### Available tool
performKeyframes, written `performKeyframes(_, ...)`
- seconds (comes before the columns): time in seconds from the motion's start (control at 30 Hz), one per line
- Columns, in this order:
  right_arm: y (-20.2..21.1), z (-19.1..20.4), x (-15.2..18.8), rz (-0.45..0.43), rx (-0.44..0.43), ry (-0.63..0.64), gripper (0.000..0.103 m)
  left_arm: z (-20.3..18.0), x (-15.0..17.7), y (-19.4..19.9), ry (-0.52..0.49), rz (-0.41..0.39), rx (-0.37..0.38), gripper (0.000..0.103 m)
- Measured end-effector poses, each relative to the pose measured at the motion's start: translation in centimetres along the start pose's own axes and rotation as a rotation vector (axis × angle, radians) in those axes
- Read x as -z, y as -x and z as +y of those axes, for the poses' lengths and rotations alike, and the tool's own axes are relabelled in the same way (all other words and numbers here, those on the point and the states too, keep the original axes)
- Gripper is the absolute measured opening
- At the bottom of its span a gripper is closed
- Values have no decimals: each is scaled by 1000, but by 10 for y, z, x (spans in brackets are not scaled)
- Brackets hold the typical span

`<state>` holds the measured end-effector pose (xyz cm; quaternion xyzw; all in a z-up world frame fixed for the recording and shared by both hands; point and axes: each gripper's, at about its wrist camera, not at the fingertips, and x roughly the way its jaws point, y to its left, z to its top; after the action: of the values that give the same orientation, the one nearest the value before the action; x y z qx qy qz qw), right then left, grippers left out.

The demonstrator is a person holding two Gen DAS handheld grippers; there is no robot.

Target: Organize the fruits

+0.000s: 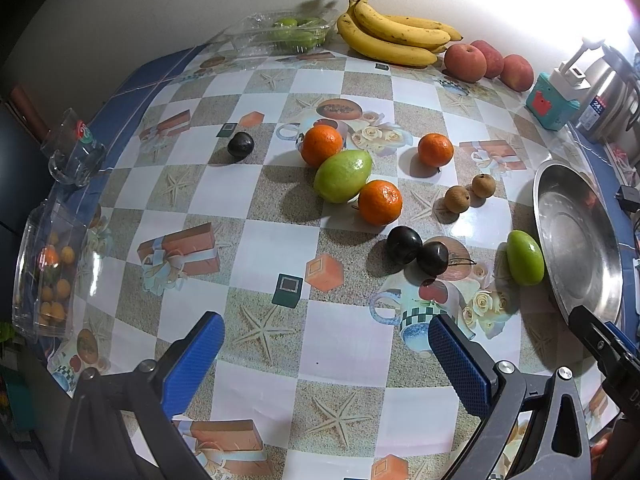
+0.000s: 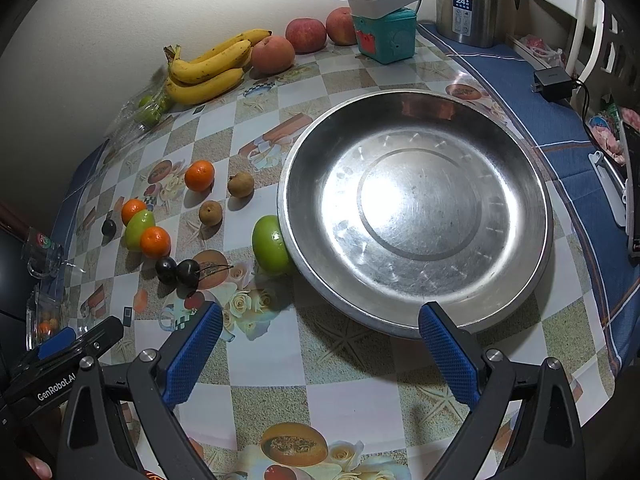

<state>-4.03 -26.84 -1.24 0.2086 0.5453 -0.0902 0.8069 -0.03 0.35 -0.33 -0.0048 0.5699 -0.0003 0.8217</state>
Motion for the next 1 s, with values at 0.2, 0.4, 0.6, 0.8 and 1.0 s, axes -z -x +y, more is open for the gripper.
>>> performKeyframes(0.2, 0, 0, 0, 0, 0, -1, 98, 0, 0, 0, 1, -1, 3, 103)
performKeyframes(0.4, 0, 0, 0, 0, 0, 0, 98, 0, 0, 0, 3, -5, 10, 103)
performKeyframes(0.6, 0, 0, 0, 0, 0, -1, 98, 0, 0, 0, 5, -7, 17, 103)
performKeyframes(0.8, -1, 4, -1, 0, -18, 19, 98, 8, -4, -3, 31, -13, -2, 103)
performKeyframes(1.0, -2, 25, -8, -21, -73, 83, 98, 32, -20, -1, 189, -4, 141, 103)
